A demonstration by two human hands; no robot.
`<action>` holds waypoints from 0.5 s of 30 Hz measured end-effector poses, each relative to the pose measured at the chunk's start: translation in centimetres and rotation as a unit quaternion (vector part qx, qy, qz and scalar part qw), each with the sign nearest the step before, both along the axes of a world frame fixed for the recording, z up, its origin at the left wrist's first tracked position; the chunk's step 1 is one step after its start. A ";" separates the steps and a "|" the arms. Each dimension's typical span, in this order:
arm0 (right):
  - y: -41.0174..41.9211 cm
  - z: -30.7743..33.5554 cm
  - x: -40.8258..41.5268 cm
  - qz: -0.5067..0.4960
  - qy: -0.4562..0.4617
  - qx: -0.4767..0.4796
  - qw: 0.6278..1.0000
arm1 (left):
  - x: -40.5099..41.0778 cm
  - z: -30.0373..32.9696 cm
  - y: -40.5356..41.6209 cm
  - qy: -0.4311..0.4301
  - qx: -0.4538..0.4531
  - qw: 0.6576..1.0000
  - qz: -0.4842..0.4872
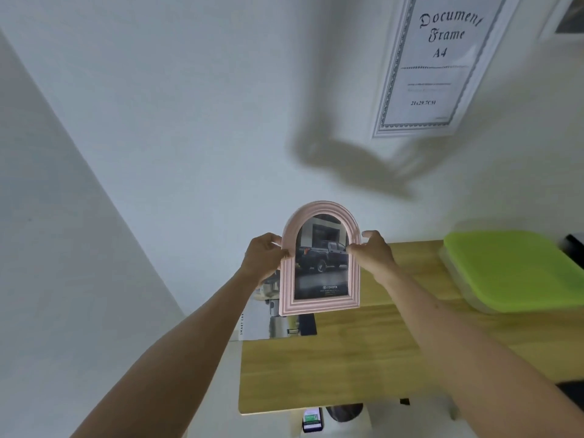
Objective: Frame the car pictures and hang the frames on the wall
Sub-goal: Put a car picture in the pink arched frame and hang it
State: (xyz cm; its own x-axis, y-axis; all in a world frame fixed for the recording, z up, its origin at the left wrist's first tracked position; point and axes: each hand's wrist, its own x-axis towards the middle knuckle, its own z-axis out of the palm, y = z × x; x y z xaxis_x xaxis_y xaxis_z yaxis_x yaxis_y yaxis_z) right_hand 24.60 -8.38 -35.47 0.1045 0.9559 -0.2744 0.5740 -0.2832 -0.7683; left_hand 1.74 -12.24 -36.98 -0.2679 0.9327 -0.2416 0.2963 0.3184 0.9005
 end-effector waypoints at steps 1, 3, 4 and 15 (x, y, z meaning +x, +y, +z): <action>0.0 -0.1 0.0 0.009 -0.010 -0.001 1.000 | 0.3 -0.2 -0.2 0.019 0.015 1.000 -0.005; 0.2 0.1 -0.4 0.026 -0.012 0.016 0.999 | 1.2 -0.5 -0.6 0.065 0.056 0.996 -0.018; 0.3 0.5 -0.8 0.032 0.004 0.024 0.999 | 1.8 -0.5 -0.8 0.088 0.077 0.993 -0.024; 3.4 2.6 0.0 0.002 0.182 0.017 0.983 | 10.2 -1.0 -0.3 0.278 0.171 0.938 -0.113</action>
